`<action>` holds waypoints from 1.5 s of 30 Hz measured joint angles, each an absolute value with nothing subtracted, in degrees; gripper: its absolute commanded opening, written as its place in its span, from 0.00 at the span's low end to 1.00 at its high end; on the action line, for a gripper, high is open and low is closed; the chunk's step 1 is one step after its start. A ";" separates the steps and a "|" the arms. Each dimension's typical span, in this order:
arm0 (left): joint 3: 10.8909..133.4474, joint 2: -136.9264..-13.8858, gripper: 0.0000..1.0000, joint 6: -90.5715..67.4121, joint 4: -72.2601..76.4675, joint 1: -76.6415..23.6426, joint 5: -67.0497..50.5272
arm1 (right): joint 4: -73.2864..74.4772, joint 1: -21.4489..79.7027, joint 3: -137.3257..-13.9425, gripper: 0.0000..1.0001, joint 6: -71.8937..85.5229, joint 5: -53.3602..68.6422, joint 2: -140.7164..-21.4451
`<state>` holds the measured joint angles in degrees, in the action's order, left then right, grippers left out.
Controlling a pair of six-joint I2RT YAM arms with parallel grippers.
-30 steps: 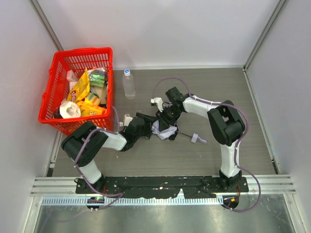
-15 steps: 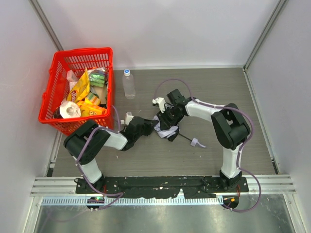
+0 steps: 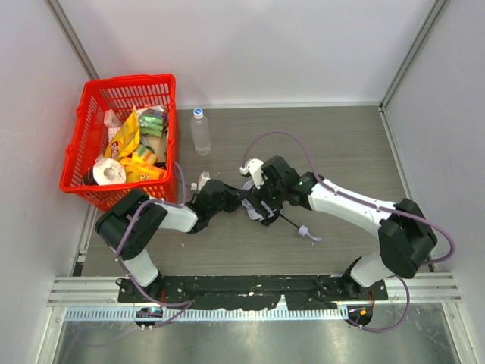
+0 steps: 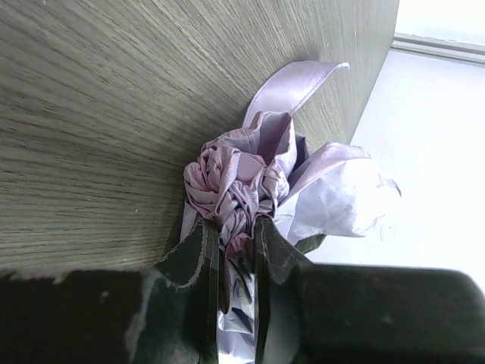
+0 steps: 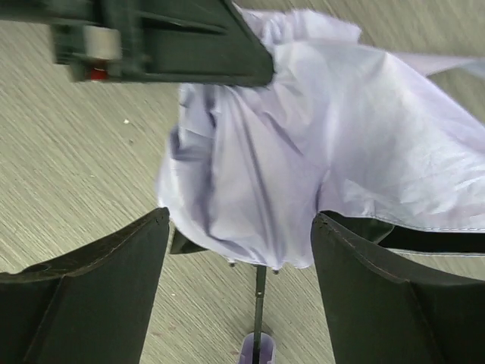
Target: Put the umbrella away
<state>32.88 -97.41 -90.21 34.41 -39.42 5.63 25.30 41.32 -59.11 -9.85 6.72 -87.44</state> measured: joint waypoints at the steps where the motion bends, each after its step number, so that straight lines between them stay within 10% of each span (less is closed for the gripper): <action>1: 32.91 -97.41 0.00 -90.13 34.37 -39.35 5.48 | 24.86 43.29 -58.76 0.81 -9.65 4.51 -86.13; 19: 36.93 -97.08 0.00 -90.85 25.80 -38.06 3.36 | -0.64 58.06 -46.61 0.84 -19.88 -30.98 -95.13; 26: 37.43 -97.08 0.00 -91.09 25.04 -37.34 3.49 | -4.01 58.70 -48.36 0.30 -23.29 -35.14 -100.29; 36: 37.67 -97.10 0.00 -89.71 23.57 -35.09 1.72 | 5.04 54.83 -55.68 0.01 -17.54 -26.28 -102.63; 45: 39.16 -97.21 0.78 -83.35 22.26 -34.52 1.80 | 12.40 45.82 -60.27 0.01 -14.09 -4.82 -101.93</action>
<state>39.16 -97.21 -83.35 22.26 -34.52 1.80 12.40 45.82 -60.27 -14.09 -4.82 -101.93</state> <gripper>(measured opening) 0.573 0.349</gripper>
